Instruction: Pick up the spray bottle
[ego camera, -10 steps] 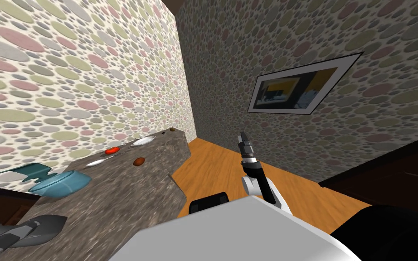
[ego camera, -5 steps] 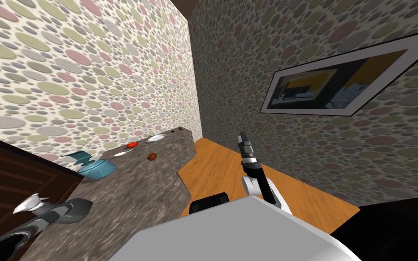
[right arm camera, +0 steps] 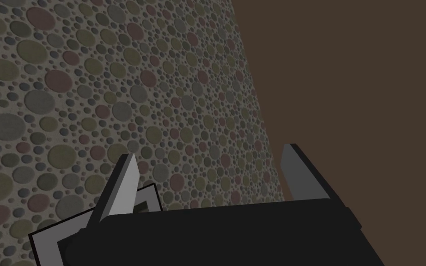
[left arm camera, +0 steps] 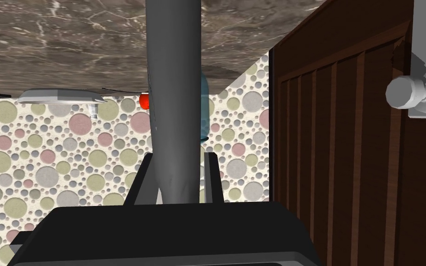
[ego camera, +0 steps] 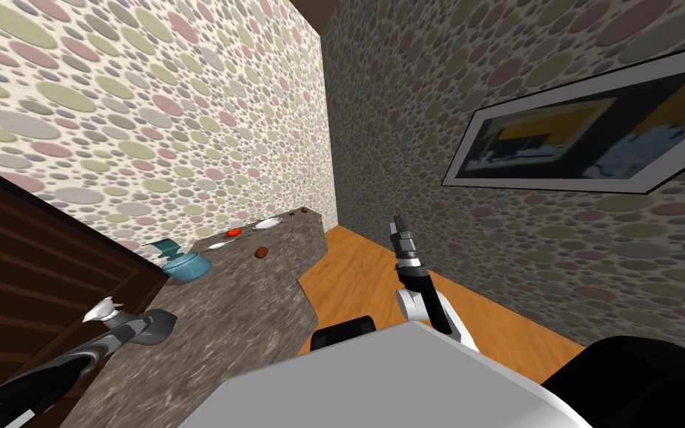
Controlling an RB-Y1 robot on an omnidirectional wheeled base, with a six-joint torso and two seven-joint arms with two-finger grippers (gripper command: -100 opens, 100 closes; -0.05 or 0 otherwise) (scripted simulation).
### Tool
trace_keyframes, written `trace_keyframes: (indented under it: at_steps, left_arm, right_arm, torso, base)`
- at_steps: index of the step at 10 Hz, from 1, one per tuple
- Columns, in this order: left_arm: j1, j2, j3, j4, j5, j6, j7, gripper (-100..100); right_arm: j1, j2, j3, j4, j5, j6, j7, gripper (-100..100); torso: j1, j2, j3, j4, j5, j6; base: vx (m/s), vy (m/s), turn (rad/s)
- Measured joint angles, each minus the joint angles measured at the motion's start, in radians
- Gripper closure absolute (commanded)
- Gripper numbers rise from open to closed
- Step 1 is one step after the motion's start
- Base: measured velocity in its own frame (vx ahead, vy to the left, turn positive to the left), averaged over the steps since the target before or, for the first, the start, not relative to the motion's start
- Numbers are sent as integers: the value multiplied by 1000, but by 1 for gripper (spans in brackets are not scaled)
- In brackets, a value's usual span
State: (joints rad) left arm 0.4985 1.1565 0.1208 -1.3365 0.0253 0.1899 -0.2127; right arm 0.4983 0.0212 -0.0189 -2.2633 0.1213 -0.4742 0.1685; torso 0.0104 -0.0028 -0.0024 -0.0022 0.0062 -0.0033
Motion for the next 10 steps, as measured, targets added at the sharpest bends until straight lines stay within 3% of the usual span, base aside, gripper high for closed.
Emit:
trace_keyframes:
  at_steps: [7,9,10]
  left_arm:
    - [-21,30,-72,-230,-99,120,81,100]
    - [-51,34,-109,-260,-134,139,104,100]
    - [-45,35,-112,-285,-149,149,115,100]
  right_arm:
    - [0,0,0,0,0,0,0,0]
    - [0,0,0,0,0,0,0,0]
    - [0,0,0,0,0,0,0,0]
  torso:
    - [0,0,0,1,-1,1]
    - [1,0,0,0,0,1]
    - [0,0,0,0,0,3]
  base:
    - [52,31,201]
    - [63,31,243]
    - [35,6,-12]
